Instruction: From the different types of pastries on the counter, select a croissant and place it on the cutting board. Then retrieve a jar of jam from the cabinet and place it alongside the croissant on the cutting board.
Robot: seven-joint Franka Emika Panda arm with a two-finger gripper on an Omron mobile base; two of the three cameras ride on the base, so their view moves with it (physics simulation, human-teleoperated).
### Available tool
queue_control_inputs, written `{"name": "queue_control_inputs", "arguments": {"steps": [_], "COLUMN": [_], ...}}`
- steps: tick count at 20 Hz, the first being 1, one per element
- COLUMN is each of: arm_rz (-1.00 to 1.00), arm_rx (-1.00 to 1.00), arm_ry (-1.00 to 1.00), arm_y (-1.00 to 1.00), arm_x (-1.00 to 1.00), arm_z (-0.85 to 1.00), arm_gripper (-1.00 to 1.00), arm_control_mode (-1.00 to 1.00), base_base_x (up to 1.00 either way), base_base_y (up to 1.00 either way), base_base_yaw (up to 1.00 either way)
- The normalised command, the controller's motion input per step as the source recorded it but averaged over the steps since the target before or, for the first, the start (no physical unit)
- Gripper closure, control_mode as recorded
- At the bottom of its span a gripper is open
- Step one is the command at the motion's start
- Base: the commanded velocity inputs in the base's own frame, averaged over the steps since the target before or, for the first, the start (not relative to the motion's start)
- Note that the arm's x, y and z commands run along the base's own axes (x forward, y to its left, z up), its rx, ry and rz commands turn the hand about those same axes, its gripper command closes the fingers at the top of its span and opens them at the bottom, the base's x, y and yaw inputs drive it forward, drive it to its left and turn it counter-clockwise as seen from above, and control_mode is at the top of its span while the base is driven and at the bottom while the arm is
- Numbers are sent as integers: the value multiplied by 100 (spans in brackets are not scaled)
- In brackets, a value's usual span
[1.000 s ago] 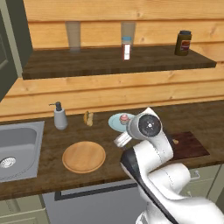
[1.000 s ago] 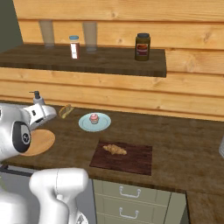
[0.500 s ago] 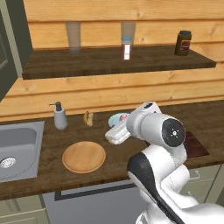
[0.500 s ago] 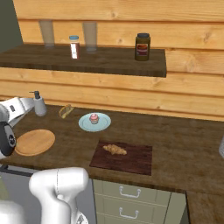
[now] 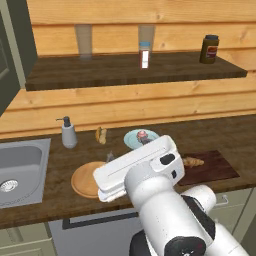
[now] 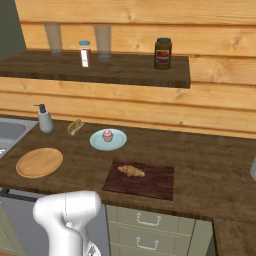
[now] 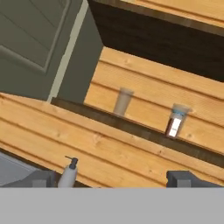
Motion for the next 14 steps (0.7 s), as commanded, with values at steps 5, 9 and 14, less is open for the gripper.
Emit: {"name": "queue_control_inputs", "arguments": {"steps": [5,9,14], "arm_rz": [0,0,3], "arm_rx": [1,12,33], "arm_ry": [-3,-20,-19], "arm_y": [0,-19,-84], "arm_x": [-13,-83,-83], "arm_z": [0,0,3], "arm_gripper": [-100,-100,-100], "arm_control_mode": [-100,-100,-100], "base_base_x": [0,0,0], "base_base_y": [0,0,0], "base_base_yaw": [0,0,0]}}
